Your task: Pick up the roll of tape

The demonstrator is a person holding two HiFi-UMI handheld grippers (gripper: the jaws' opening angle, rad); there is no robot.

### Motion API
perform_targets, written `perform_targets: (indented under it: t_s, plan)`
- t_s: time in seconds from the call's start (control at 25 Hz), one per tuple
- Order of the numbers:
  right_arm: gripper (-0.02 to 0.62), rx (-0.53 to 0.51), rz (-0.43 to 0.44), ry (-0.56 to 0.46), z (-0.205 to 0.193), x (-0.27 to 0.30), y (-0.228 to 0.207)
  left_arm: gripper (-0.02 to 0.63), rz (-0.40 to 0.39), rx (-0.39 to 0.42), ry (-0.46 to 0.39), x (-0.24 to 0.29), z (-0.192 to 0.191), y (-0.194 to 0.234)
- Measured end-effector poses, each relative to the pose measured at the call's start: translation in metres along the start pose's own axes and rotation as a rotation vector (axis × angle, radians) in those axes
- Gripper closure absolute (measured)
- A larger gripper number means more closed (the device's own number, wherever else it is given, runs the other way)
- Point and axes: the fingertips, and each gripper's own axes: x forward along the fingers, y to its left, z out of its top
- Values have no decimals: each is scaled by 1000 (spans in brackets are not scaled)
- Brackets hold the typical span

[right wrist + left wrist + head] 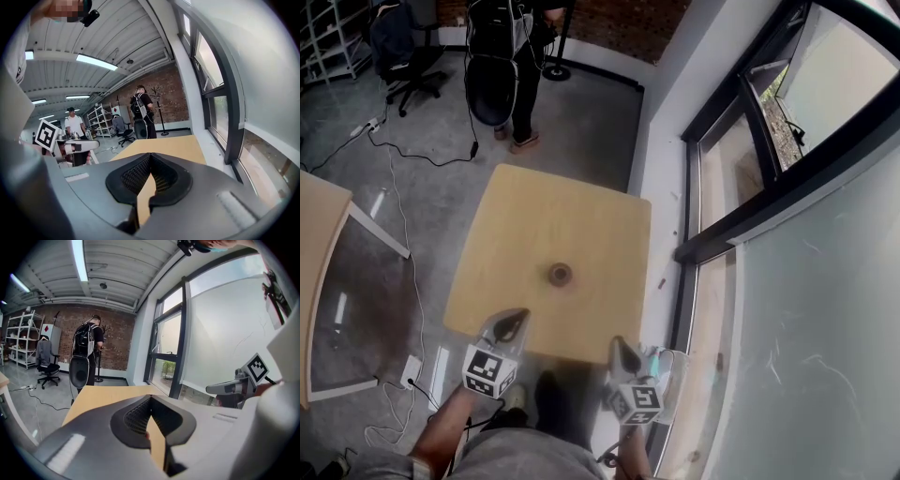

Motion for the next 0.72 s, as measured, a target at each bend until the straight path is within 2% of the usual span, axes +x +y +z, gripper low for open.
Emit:
perform_targets:
  t_s: [0.48,0.72]
  plan:
    - [581,10,19,62,-28,58,-29,606,-10,-10,69,59,-40,15]
    - [581,-12,23,67,-34,80,-44,606,30,55,82,88,-55,23]
